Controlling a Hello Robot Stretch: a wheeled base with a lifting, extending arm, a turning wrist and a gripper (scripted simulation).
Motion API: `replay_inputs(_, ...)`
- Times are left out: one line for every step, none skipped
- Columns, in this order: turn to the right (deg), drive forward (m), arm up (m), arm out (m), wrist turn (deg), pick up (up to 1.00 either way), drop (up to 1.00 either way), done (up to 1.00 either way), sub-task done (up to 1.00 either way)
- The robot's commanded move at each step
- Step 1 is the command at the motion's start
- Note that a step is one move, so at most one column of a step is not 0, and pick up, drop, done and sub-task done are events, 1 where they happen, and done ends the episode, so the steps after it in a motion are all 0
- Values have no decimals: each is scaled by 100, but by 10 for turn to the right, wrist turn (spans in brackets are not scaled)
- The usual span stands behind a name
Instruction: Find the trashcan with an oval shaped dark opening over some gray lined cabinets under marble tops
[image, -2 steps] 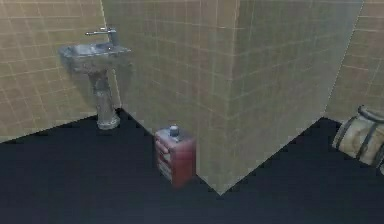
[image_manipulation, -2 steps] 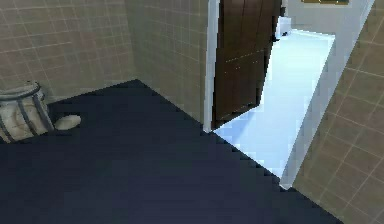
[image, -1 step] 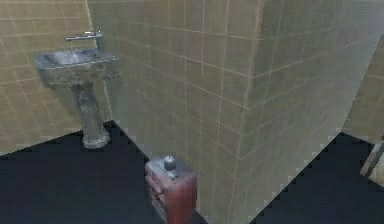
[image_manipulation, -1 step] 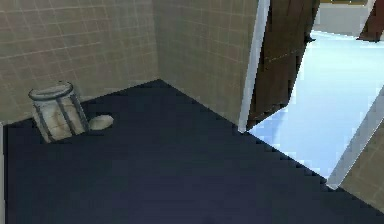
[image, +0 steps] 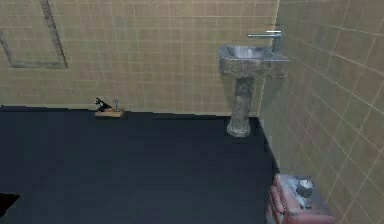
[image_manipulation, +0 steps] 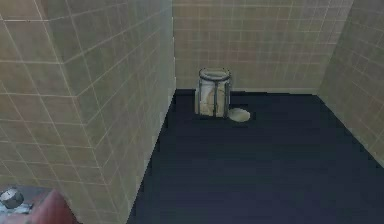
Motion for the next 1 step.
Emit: replay_inputs(-120, 0, 0, 0, 0, 0, 0, 0, 0)
